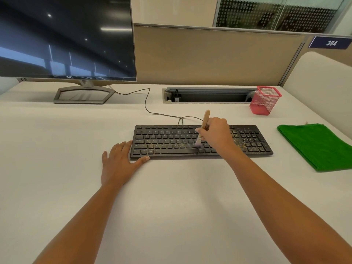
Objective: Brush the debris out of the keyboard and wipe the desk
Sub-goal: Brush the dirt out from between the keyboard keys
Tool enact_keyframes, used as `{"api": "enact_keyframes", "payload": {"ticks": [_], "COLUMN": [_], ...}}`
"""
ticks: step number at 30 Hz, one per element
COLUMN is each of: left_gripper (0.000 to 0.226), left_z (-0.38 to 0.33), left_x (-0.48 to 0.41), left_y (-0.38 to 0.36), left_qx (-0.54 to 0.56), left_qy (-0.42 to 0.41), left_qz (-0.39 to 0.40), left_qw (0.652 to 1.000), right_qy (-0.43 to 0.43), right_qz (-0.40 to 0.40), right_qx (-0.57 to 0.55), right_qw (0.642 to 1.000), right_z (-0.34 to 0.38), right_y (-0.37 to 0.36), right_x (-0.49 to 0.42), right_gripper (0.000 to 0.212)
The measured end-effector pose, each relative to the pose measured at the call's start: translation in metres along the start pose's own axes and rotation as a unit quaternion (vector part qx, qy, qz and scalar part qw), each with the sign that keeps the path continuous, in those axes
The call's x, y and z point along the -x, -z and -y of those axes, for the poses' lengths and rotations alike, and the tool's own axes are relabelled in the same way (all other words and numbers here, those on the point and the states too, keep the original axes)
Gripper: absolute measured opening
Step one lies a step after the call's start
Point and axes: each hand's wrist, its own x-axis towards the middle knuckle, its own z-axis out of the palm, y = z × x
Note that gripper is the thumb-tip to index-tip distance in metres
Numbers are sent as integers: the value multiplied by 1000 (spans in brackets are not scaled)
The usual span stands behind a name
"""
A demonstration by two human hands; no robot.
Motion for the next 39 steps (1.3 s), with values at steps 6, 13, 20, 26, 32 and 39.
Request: {"api": "enact_keyframes", "payload": {"ticks": [6, 13, 20, 26, 32, 39], "left_gripper": [77, 98, 104, 99, 96, 105], "left_z": [-1, 1, 2, 3, 4, 4], "left_x": [1, 1, 0, -1, -1, -1], "left_y": [2, 1, -1, -2, -3, -3], "left_qx": [2, -1, -9, -3, -7, -8], "left_qy": [-1, -1, 0, -1, -2, 0], "left_qz": [-4, -3, 0, 2, 4, -3], "left_qw": [1000, 1000, 1000, 1000, 1000, 1000], "right_qy": [0, -7, -6, -17, 11, 39], "right_qz": [45, -26, 93, 130, 68, 70], "right_qx": [-162, -119, -161, -159, -79, -86], "right_qw": [986, 993, 983, 979, 995, 993], "right_z": [11, 4, 3, 6, 2, 14], "right_y": [-19, -2, -9, 3, 0, -1], "right_x": [9, -4, 4, -3, -1, 5], "right_gripper": [25, 27, 20, 20, 25, 23]}}
